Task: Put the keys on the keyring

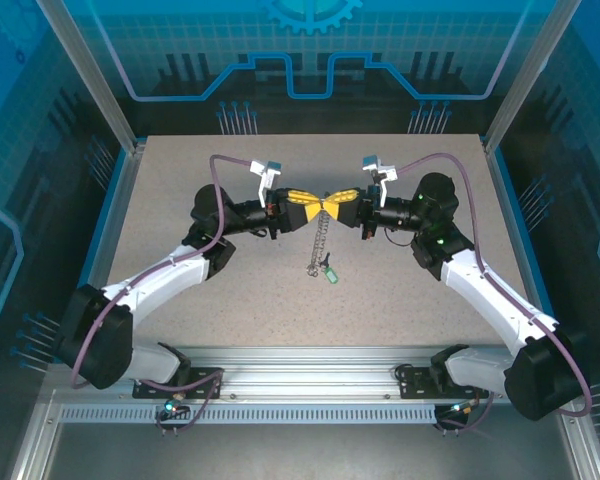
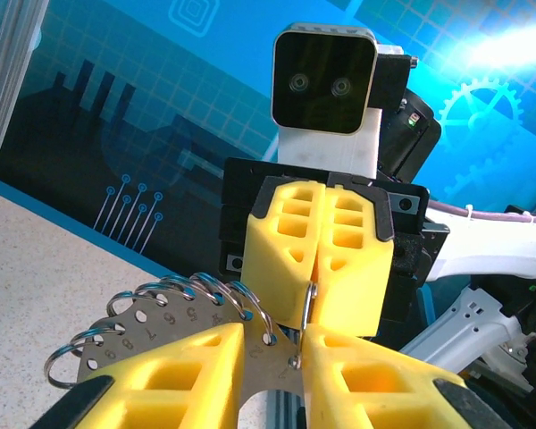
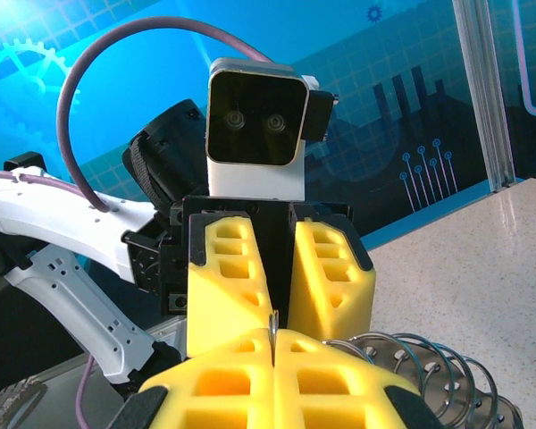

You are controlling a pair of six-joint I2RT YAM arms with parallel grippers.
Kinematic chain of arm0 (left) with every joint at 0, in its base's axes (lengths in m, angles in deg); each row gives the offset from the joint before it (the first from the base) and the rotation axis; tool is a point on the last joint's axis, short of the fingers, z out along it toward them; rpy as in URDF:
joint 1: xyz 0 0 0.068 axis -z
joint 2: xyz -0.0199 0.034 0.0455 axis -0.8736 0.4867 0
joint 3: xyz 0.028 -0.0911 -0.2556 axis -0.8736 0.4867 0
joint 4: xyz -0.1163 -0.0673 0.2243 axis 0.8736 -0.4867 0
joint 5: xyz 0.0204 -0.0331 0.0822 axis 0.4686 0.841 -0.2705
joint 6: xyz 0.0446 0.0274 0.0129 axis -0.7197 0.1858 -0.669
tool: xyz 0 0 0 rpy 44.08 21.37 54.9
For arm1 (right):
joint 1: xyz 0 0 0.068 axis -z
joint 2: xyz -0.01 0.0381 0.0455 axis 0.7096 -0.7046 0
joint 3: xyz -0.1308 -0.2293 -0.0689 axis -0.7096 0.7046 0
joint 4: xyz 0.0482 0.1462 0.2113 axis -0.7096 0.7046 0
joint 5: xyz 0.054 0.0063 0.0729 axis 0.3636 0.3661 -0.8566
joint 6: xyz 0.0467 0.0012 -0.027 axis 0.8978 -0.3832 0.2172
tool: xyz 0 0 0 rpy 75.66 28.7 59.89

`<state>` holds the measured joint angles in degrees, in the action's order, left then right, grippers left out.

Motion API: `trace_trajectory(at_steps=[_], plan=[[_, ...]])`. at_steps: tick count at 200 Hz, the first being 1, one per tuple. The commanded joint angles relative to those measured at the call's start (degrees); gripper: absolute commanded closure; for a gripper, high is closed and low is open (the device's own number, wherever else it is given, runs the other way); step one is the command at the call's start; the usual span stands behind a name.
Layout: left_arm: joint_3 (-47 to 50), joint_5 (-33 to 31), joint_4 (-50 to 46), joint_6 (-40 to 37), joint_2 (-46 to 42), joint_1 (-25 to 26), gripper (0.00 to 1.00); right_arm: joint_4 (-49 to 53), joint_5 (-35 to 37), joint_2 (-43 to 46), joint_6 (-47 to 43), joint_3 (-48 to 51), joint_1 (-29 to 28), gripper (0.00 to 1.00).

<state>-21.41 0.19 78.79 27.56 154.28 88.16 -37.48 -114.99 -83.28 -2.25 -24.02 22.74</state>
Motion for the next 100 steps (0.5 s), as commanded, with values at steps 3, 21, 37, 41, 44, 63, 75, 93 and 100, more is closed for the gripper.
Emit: trace_trajectory(at_steps=[3,21,37,41,44,63,75,93,100], plan=[[0.04,0.85,3.14,0.43,0.36,0.57,0.75,-3.26,0.11,-0.17,0.64,0.02,-0.04,1.00],[-0.31,0.87,3.20,0.36,0.60,0.57,0.75,-3.30,0.00,-0.30,0.61,0.02,-0.05,1.00],[-0.61,0.89,3.65,0.67,0.88,0.66,0.76,-3.28,-0.09,-0.29,0.61,0.11,-0.08,1.00],[-0.70,0.85,3.77,0.67,1.04,0.73,0.77,-3.31,-0.05,-0.27,0.62,0.19,-0.21,1.00],[-0.77,0.89,3.73,0.64,1.11,0.74,0.78,-3.29,-0.03,-0.24,0.63,0.24,-0.20,1.00],[-1.19,1.12,3.72,0.64,1.48,0.87,0.82,-3.31,-0.03,-0.17,0.65,0.33,-0.18,1.00],[-1.34,1.11,3.90,0.68,1.66,1.08,0.85,-3.17,-0.19,-0.25,0.65,0.16,-0.21,1.00],[-1.33,0.94,4.42,0.84,1.71,1.19,0.89,-2.80,-0.51,-0.18,0.35,0.19,-0.31,1.00],[-1.35,0.85,4.68,0.81,1.79,1.26,0.91,-2.61,-0.49,-0.22,0.27,0.17,-0.36,1.00]])
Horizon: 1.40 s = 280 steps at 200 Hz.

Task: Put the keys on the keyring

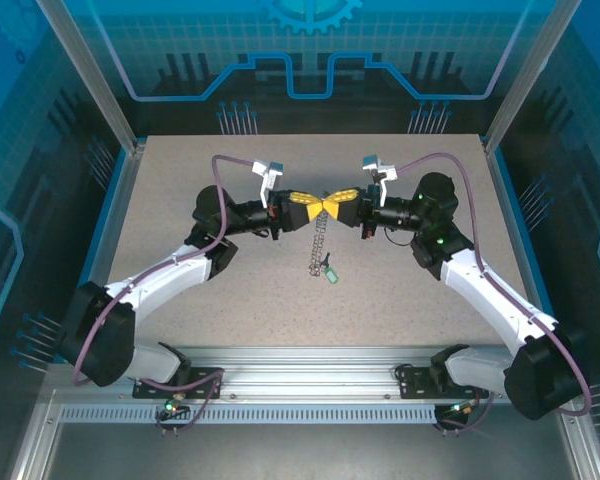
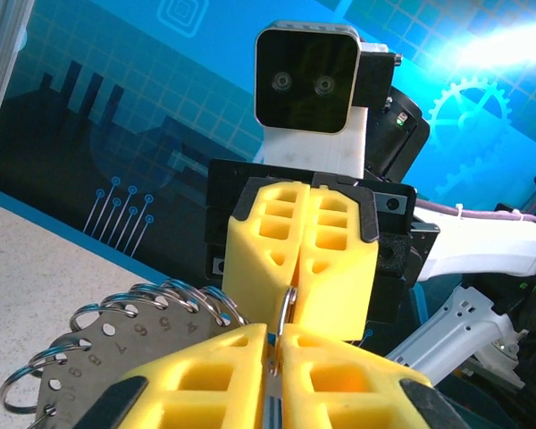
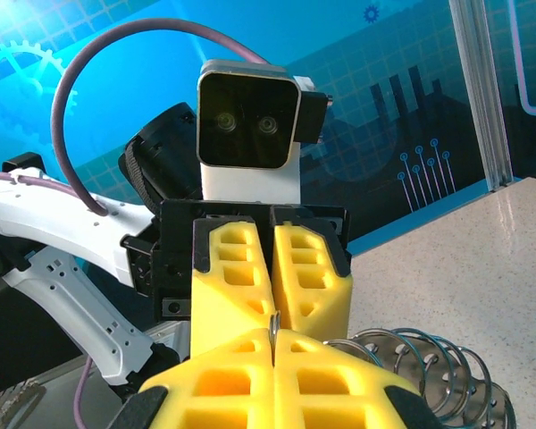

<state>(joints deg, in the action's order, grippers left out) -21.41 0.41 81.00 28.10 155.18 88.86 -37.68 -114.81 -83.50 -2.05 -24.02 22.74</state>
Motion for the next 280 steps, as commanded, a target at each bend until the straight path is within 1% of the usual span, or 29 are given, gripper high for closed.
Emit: trace_trajectory(at_steps=[1,14,27,36,37,39,41,42,48,50,52,53,55,62,70,74,91,97,114,131,145,184,208,231,261,280], plan=[[-1.36,0.63,2.52,0.27,0.93,0.57,0.92,-2.43,-0.66,0.00,0.07,0.19,-0.29,1.00],[-1.37,0.21,2.79,0.32,1.06,0.62,1.00,-1.90,-0.75,0.05,-0.09,0.20,-0.39,1.00],[-1.31,-0.55,2.60,0.03,1.38,0.66,1.00,-0.21,-0.01,0.39,-0.61,0.02,-0.35,0.99],[-1.08,-1.35,2.17,-0.66,1.33,0.66,1.00,1.27,0.96,0.87,-0.97,-0.07,-0.23,0.85],[-1.05,-1.46,2.06,-0.77,1.32,0.66,1.00,1.60,1.23,0.99,-1.06,0.00,-0.11,0.82],[-1.03,-1.69,1.89,-0.96,1.27,0.62,1.00,1.60,1.23,0.99,-1.06,0.00,-0.11,0.82],[-1.02,-1.88,1.70,-1.18,1.24,0.65,1.00,2.01,1.47,1.15,-1.08,0.02,-0.10,0.78],[-0.93,-1.99,1.61,-1.29,1.19,0.66,1.00,2.31,1.79,1.34,-1.15,0.06,-0.06,0.75],[-0.74,-2.49,0.99,-2.08,0.96,0.63,1.00,3.35,2.65,2.05,-1.25,0.26,0.32,0.65],[-0.64,-2.70,0.79,-2.32,0.92,0.66,1.00,3.70,3.01,2.32,-1.26,0.39,0.42,0.62],[-0.55,-2.88,0.57,-2.60,0.88,0.66,1.00,3.87,3.20,2.43,-1.26,0.42,0.50,0.62],[-0.52,-2.97,0.43,-2.75,0.79,0.66,1.00,4.29,3.46,2.72,-1.26,0.50,0.66,0.59],[-0.50,-3.24,0.17,-2.92,0.72,0.66,1.00,4.64,3.72,3.05,-1.26,0.60,0.84,0.57],[-0.24,-3.78,-0.74,-4.06,0.38,0.65,1.00,5.78,4.64,4.39,-1.03,1.29,1.73,0.51],[0.07,-4.47,-1.71,-5.10,-0.15,0.62,1.00,6.50,5.31,5.68,-0.63,1.34,2.54,0.48],[0.27,-4.79,-2.22,-5.66,-0.34,0.66,1.00,7.03,5.70,6.74,-0.31,3.31,3.33,0.46],[1.15,-5.92,-4.72,-8.15,-2.02,0.51,1.00,9.73,7.90,11.01,0.15,6.13,5.67,0.41],[1.46,-6.20,-5.74,-9.10,-2.71,0.49,1.00,12.92,9.02,12.43,0.00,7.04,6.20,0.40],[2.14,-6.90,-8.67,-11.58,-4.49,0.32,1.00,17.33,11.67,14.98,-0.12,9.78,7.31,0.36],[2.76,-7.19,-11.30,-13.76,-6.16,0.14,1.00,21.10,13.52,14.85,-0.55,12.33,7.34,0.35],[3.33,-7.46,-13.04,-15.15,-7.46,-0.03,1.00,22.06,15.07,13.59,-0.07,14.78,7.34,0.35],[4.82,-7.96,-17.52,-17.65,-11.09,-0.69,1.00,24.79,21.85,5.98,-2.42,18.17,5.75,0.35],[6.17,-8.42,-18.89,-18.19,-13.43,-1.00,1.00,26.79,25.53,-1.37,-4.95,16.30,3.23,0.35],[7.23,-8.60,-20.02,-18.25,-15.21,-1.18,1.00,28.67,29.45,-9.41,-7.15,12.91,-0.67,0.37],[8.23,-9.21,-21.95,-18.75,-17.62,-1.29,1.00,30.89,33.56,-18.98,-8.79,8.28,-5.11,0.42],[8.56,-9.46,-22.95,-18.89,-18.87,-1.37,1.00,31.29,35.87,-23.17,-9.12,6.34,-7.07,0.43]])
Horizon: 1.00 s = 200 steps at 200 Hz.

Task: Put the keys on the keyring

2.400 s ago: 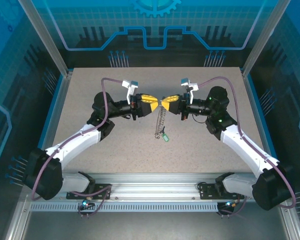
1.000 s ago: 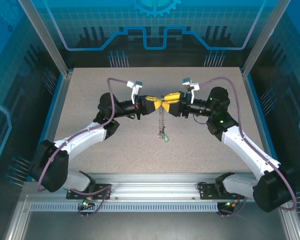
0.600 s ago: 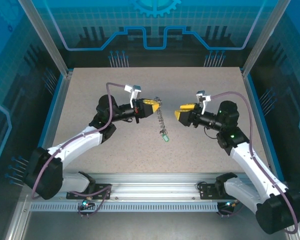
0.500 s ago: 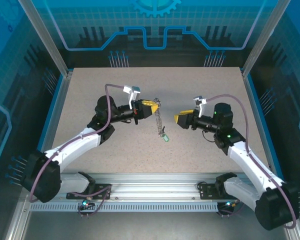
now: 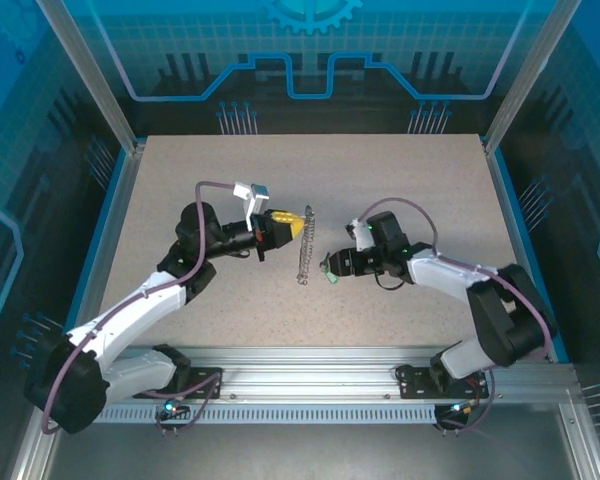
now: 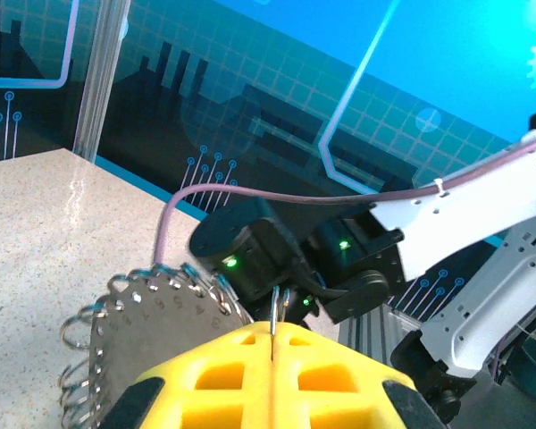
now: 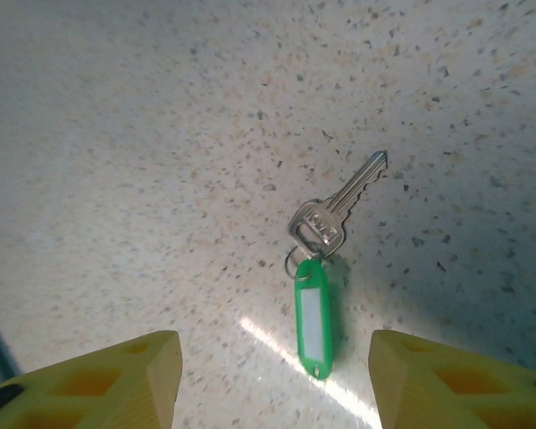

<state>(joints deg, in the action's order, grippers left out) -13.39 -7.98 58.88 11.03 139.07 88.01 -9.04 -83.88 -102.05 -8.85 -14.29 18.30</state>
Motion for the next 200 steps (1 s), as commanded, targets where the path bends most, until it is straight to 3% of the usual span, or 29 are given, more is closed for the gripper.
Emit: trace_trajectory(at_steps=[1,57,102,178,200], plan=[[0.58,-1.07,-0.86,-1.86,-2.87,-0.51,1.00,2.66,5.15,-5.03,-2.36,-3.58,-2.88,0.43],[1.32,-1.57,-3.17,-2.62,-5.52,-0.94,1.00,3.89,7.15,-11.01,-2.95,-6.42,-5.54,0.56],[1.24,-1.44,-3.26,-2.70,-5.81,-1.20,1.00,3.98,7.80,-9.39,-2.70,-3.96,-5.45,0.58],[0.73,-1.13,-3.00,-2.70,-5.30,-1.38,1.00,5.01,7.71,-5.31,-2.90,-1.14,-3.22,0.82],[0.58,-1.00,-2.81,-2.55,-5.13,-1.43,1.00,6.25,9.02,-3.69,-3.33,-0.83,-2.25,0.83]])
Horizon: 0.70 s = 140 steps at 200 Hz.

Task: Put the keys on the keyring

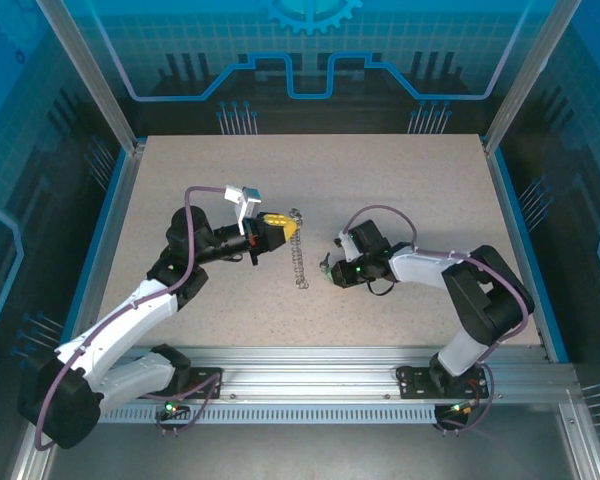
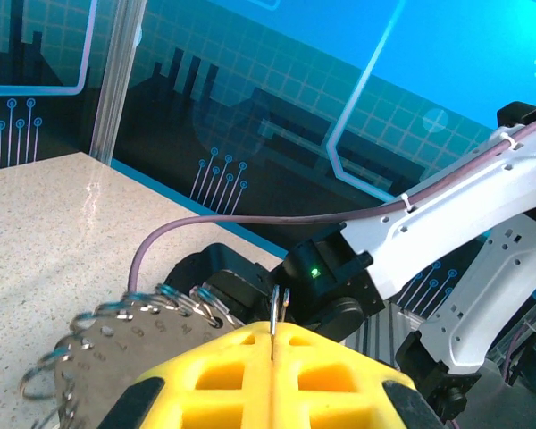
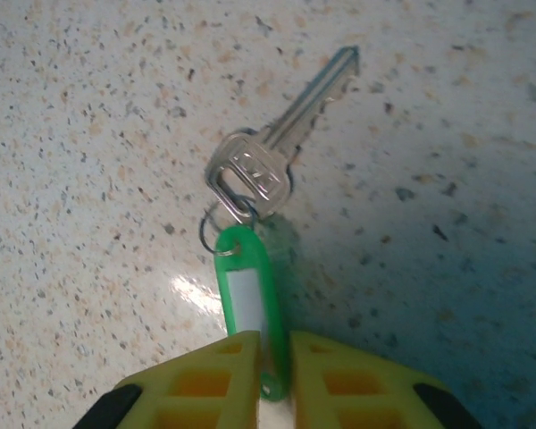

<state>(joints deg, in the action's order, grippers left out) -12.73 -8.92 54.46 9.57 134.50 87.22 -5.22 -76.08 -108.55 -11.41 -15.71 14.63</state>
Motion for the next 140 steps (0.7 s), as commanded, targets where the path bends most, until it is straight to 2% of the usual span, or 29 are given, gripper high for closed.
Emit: trace_trajectory(at_steps=[1,19,32,61,99,140], plan=[[-0.10,-0.06,1.64,-1.07,-0.58,-0.67,1.00,2.52,1.31,2.85,-0.82,0.55,1.49,0.83],[-0.18,0.02,1.51,-1.28,-0.52,-0.68,1.00,3.84,2.76,3.91,-0.83,0.20,1.82,0.80],[-0.29,0.12,1.50,-1.32,-0.35,-0.69,1.00,3.81,2.42,5.10,-1.17,0.15,1.59,0.68],[-0.37,0.47,1.77,-0.97,-0.26,-0.69,1.00,4.82,2.77,5.86,-3.55,-1.41,-0.11,0.57],[-0.62,0.47,2.12,-0.54,-0.20,-0.76,1.00,6.79,3.73,2.09,-6.09,-5.23,-2.44,0.52],[-0.62,0.38,1.95,-0.61,-0.58,-0.77,1.00,8.24,4.48,-2.39,-7.33,-8.20,-4.65,0.55]])
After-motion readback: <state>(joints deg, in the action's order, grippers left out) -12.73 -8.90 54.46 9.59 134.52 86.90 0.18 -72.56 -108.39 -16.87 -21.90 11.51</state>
